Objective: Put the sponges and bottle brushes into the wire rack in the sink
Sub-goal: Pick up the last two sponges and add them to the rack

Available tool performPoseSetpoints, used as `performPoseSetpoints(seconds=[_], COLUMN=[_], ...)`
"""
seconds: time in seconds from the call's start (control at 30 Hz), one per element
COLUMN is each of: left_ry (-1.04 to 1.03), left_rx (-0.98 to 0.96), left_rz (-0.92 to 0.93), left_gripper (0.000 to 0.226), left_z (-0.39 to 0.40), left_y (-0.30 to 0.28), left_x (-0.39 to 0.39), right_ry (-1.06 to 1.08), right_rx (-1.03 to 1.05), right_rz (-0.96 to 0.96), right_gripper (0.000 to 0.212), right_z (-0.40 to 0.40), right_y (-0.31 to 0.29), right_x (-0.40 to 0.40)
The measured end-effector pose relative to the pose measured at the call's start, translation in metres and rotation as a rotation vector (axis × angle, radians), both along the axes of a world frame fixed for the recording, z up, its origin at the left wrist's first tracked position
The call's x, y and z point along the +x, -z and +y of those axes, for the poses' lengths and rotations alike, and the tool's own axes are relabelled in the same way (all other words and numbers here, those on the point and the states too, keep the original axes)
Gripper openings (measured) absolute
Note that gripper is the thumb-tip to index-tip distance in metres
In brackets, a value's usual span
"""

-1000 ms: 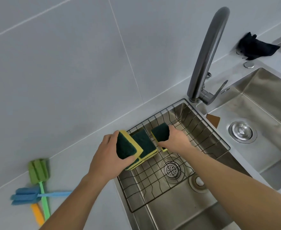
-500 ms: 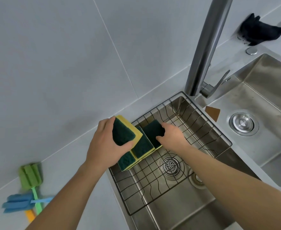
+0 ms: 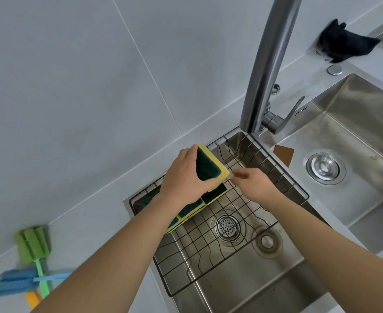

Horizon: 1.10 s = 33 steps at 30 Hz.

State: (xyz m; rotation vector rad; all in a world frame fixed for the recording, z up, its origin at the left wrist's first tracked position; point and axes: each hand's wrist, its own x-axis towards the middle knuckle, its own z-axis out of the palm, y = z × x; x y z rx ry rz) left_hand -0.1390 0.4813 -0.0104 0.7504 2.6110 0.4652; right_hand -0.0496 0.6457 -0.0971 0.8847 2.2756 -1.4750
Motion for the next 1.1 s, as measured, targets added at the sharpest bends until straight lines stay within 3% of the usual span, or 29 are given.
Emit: performPoseSetpoints(seconds=[0.2,0.4,0.6,0.8,1.1], left_ry=[0.051,0.127,0.146,0.113,0.146], left_rx=[-0.124,-0.176,-0.235,-0.13,-0.147], left_rz=[0.026,0.078,0.141,0.054,0.079], left_gripper=[0.097,0.092,0.08,0.085,0.094], left_z=[0.012,0.011,0.009,0.005,0.001], left_y=[0.027,0.035,0.037,0.041,0.036], left_x=[0.004,0.007,0.005,0.008,0.01], right_ry=[-0.269,-0.428,-0.469,-0.463,-0.447], right_rx=[0.265,0.397,0.441,0.457,0.494], right_rz=[-0.168,-0.263,-0.256,-0.243,-0.265], right_gripper=[0.045,0.046,0.042,0.041,0.039], right_z=[0.017,0.025,0.02,0.019,0.016], right_y=[0.005,0.006,0.005,0.004,-0.005], right_x=[0.016,0.02,0.019,0.021,0.026])
